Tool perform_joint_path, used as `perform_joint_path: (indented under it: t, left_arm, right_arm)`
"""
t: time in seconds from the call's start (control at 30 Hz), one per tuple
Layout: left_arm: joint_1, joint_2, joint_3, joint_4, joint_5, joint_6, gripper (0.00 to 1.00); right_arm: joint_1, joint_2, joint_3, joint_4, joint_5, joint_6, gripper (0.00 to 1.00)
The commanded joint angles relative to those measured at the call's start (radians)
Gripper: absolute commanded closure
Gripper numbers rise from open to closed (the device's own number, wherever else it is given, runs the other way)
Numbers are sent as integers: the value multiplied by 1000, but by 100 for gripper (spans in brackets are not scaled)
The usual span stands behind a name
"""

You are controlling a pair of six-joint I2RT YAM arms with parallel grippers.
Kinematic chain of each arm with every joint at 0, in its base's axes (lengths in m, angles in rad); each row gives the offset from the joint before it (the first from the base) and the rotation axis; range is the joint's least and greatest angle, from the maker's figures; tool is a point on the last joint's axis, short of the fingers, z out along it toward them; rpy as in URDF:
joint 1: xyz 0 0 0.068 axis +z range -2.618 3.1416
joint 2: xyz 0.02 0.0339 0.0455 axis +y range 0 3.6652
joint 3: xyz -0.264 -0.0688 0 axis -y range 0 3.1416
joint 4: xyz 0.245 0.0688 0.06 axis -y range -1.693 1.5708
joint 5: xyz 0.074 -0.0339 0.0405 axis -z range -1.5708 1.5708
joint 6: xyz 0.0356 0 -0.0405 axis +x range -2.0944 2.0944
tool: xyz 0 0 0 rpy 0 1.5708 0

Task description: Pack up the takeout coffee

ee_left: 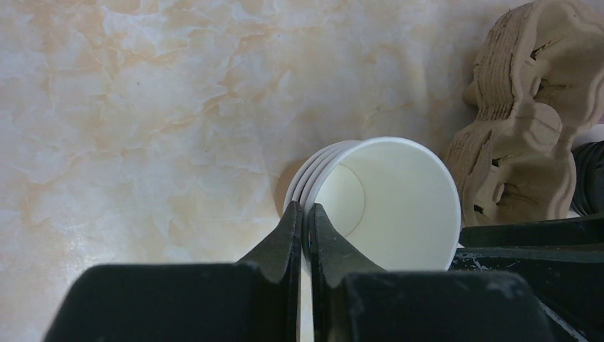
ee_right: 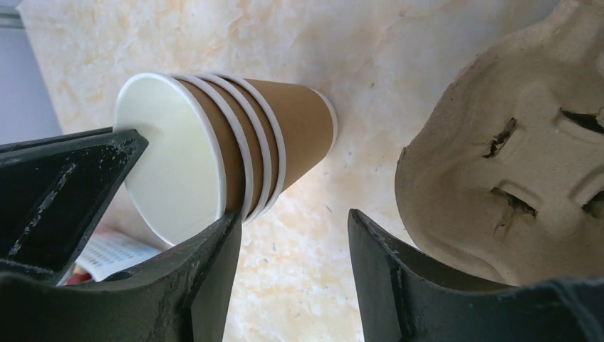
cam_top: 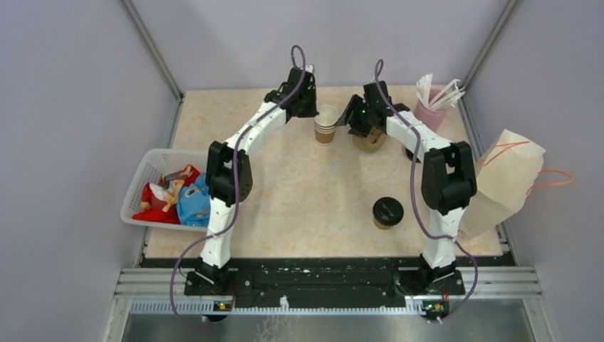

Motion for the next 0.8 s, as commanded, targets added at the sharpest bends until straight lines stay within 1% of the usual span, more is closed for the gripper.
perform_joint_path:
  t: [0.0, 0.13, 0.2, 0.27, 0.4, 0.5, 0.53, 0.6, 0.67, 0.77]
  left_arm:
    - [-21, -78, 4, 82, 51, -45, 100]
    - [-25, -91, 3, 80, 40, -70, 100]
    - [-25, -87, 5, 76, 42, -97, 100]
    - [-23, -76, 8, 63, 48, -137, 100]
    - [-23, -75, -1, 61, 51, -178, 100]
    - [-24, -78, -15, 88, 62, -133, 100]
    - [-28, -79, -19, 88, 43, -108, 100]
    - [-37, -90, -36, 92, 9, -50, 100]
    - [-45, -100, -51, 98, -44, 2, 100]
    - [-61, -119, -70, 110, -83, 63, 100]
  right_arm:
    - [56, 11, 69, -57, 126, -49, 42]
    - [73, 16, 87, -93, 189, -68, 43]
    - [93, 11, 81, -82, 223, -95, 42]
    - [111, 7, 72, -75, 233, -124, 41]
    - [120, 4, 87, -122, 245, -170, 40]
    - [120, -61, 101, -156, 220, -201, 38]
    - [117, -86, 96, -153, 205, -204, 37]
    - [110, -118, 130, -202, 183, -220, 36]
    - [101, -134, 165, -251, 194, -240, 37]
    - [82, -138, 198, -271, 221, -255, 38]
